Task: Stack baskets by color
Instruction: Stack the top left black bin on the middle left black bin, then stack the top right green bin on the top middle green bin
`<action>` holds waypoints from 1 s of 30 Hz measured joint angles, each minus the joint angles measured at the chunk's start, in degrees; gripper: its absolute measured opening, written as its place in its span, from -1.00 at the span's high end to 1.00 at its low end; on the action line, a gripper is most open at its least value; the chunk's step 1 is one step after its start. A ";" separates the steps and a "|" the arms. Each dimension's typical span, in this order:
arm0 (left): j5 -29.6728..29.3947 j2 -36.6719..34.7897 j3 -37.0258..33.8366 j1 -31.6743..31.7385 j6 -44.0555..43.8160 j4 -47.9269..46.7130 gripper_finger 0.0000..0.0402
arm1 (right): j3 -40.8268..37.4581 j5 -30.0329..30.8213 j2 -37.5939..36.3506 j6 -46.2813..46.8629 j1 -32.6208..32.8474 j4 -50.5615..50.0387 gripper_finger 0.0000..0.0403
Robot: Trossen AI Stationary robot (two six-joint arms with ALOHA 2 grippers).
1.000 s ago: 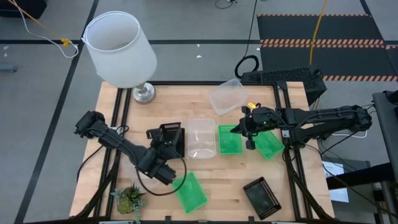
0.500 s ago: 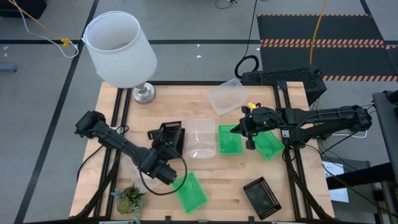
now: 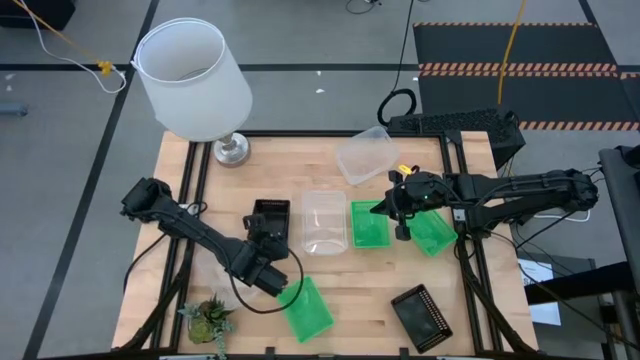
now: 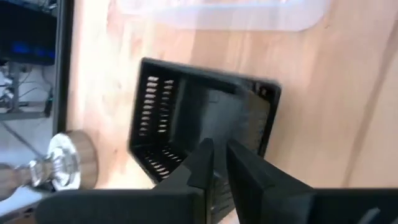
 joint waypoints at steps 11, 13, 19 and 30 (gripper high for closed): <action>0.10 0.00 0.00 0.30 -2.49 2.12 0.57 | 0.00 0.00 0.00 0.01 -0.01 0.00 1.00; 0.09 0.00 0.00 0.51 -2.86 2.28 0.56 | 0.00 0.00 0.01 0.02 0.00 -0.02 1.00; -1.18 0.00 0.10 2.14 3.44 7.54 0.56 | 0.00 -0.24 0.01 3.34 0.01 -0.64 1.00; -5.36 -6.50 0.15 6.71 20.30 15.45 0.56 | 1.81 5.49 0.12 14.97 10.15 -7.42 1.00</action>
